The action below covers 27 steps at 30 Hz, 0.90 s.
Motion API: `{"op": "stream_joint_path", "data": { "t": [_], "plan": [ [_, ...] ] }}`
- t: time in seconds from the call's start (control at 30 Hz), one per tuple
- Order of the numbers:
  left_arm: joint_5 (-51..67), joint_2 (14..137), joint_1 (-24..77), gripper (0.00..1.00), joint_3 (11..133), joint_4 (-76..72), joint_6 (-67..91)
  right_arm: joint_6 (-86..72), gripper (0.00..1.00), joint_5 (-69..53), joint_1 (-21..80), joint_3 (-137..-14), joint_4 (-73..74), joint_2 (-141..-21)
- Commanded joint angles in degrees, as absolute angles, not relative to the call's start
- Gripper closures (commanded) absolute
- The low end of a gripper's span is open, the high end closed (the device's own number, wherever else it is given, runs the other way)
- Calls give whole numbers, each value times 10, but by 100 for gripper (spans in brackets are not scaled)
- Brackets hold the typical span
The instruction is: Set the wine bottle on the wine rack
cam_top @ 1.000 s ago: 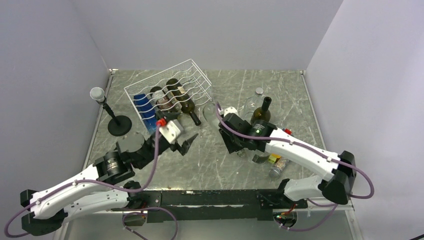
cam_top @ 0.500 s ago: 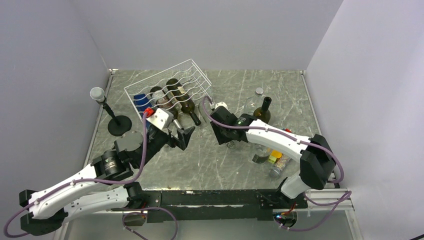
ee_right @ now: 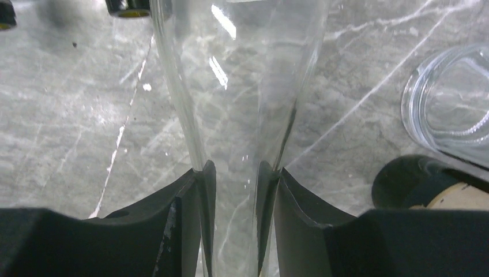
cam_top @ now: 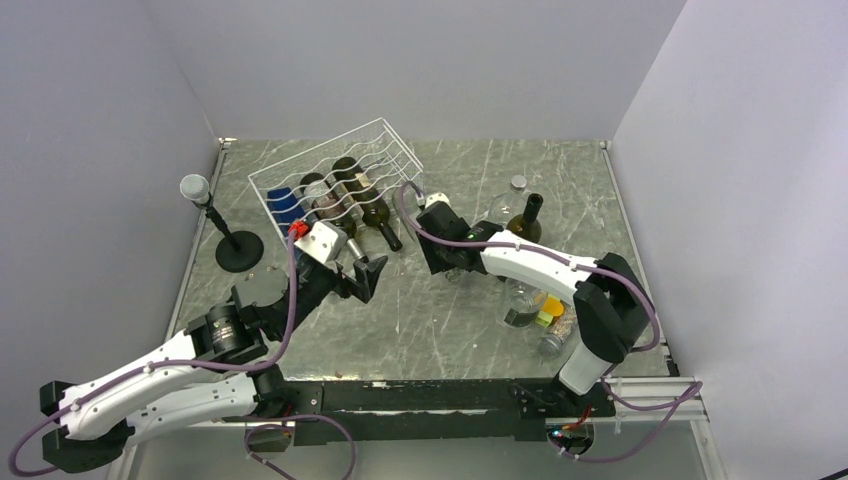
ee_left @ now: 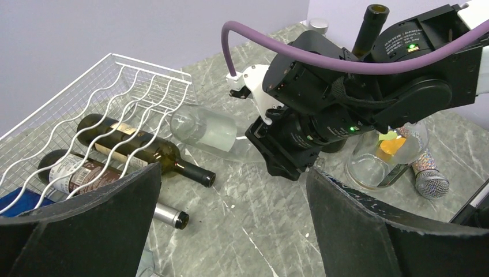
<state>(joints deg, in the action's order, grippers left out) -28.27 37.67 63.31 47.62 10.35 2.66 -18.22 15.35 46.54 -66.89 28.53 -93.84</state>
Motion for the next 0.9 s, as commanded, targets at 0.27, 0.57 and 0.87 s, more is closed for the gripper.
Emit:
{"op": "stream_joint_path", "data": {
  "t": [0.27, 0.57, 0.87],
  "plan": [
    [-287, 373, 632, 1, 465, 64, 16, -151, 100, 129, 441, -694, 12, -965],
    [-288, 377, 632, 1, 464, 67, 15, -138, 100, 31, 396, -721, -62, -997],
    [-290, 386, 631, 1, 462, 65, 7, -147, 100, -44, 381, -742, -154, -1054]
  ]
}}
